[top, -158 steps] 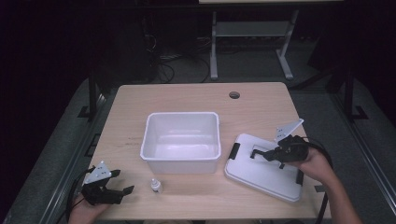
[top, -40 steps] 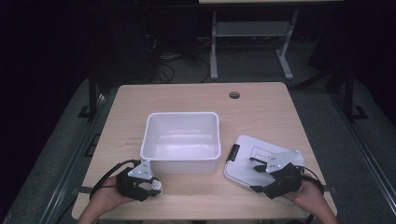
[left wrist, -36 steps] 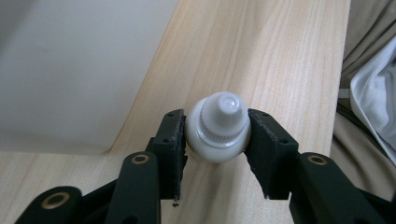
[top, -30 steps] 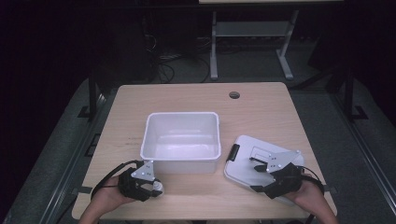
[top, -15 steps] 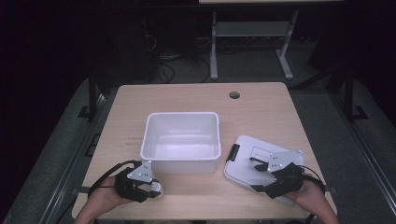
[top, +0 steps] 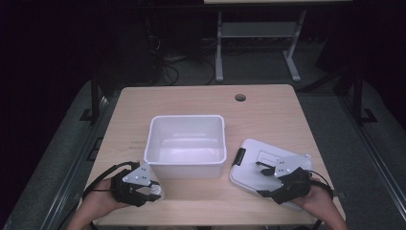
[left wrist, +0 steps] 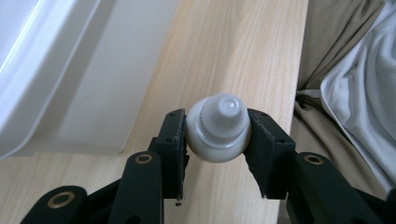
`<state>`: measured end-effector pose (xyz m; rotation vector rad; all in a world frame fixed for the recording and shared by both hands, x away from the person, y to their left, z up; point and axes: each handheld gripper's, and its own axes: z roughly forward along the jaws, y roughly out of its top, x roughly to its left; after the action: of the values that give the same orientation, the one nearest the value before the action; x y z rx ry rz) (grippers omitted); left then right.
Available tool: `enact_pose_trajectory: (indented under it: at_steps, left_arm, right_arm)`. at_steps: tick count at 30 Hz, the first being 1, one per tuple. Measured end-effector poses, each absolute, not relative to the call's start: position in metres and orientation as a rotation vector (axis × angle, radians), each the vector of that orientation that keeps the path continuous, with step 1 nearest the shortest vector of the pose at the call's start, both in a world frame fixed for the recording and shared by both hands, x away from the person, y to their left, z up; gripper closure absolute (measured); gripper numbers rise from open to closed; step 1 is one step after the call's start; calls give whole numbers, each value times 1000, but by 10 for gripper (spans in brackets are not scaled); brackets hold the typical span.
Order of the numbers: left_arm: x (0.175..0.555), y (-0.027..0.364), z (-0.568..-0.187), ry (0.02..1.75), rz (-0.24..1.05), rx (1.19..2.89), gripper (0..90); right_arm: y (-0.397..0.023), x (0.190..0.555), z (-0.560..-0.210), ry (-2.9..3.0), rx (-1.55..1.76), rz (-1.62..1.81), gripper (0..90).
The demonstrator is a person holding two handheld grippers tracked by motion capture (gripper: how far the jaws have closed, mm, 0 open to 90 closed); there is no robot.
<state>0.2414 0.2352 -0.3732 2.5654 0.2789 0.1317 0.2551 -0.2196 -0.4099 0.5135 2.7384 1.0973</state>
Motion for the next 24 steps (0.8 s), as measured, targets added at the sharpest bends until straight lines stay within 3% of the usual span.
enact_pose_trajectory:
  at_steps: [24]
  left_arm:
    - [243, 242, -344, 270, 122, 2568, 601]
  right_arm:
    - [-221, 258, -411, 2746, 535, 1104, 314]
